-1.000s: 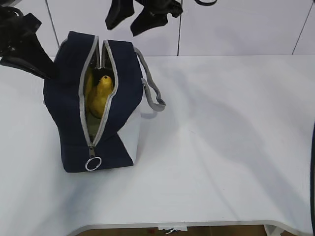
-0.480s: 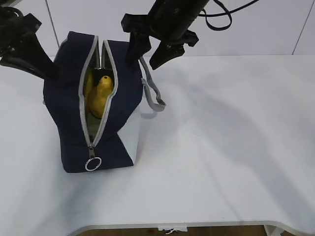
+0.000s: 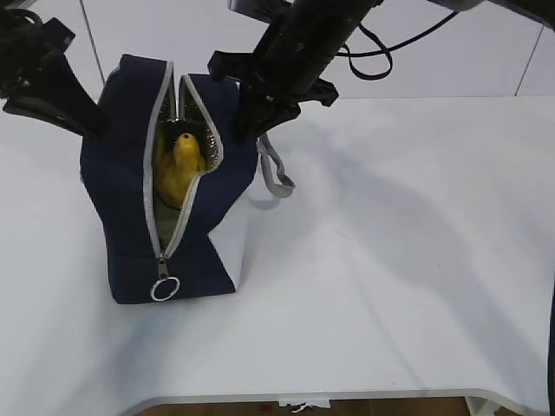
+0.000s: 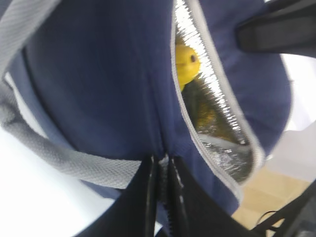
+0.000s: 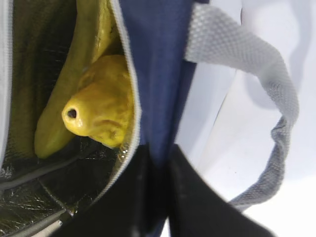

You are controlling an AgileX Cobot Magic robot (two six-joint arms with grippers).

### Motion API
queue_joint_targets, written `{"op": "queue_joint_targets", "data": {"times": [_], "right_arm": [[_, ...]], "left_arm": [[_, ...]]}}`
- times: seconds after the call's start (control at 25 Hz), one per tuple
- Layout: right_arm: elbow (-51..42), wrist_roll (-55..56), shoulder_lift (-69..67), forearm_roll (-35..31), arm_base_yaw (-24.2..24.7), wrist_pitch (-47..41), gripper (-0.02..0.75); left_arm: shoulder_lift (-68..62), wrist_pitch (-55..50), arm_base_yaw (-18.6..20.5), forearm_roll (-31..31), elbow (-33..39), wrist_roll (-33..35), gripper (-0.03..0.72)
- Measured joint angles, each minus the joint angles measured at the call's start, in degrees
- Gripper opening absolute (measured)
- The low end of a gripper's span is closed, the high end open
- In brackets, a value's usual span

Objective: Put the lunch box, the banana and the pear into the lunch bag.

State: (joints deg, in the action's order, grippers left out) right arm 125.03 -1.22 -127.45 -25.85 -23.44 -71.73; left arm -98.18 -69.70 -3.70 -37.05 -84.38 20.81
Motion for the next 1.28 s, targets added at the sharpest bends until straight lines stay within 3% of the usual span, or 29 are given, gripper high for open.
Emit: {"op": "queue_joint_targets", "data": {"times": [0.08,0.16,0.4,0.68,0.88,1.28], "right_arm": [[0.0,-0.6,0.0,0.0,0.0,0.0,0.036],[0.0,-0.8,0.0,0.2,0.0,0.0,0.011],[0.0,0.5,4.2,9.0,0.0,-0.2,0.004],[-0.3,2.2,10.9,17.7,0.0,-1.5,0.003],[-3.7,2.5,13.3,21.9,0.7,-1.5,0.003],[-5.3,3.0,13.3,23.2,0.9,-1.5,0.005]], "left_arm": [[0.0,0.0,-0.1,-2.2,0.0,0.0,0.012],[0.0,0.0,-0.8,-4.3,0.0,0.0,0.012],[0.0,0.1,-6.9,-7.8,0.0,0.0,0.012],[0.0,6.1,-11.4,-13.5,0.0,1.1,0.012],[-1.0,10.9,-12.7,-18.4,0.0,3.5,0.012],[-4.6,13.1,-13.9,-23.9,0.0,6.6,0.016]]}}
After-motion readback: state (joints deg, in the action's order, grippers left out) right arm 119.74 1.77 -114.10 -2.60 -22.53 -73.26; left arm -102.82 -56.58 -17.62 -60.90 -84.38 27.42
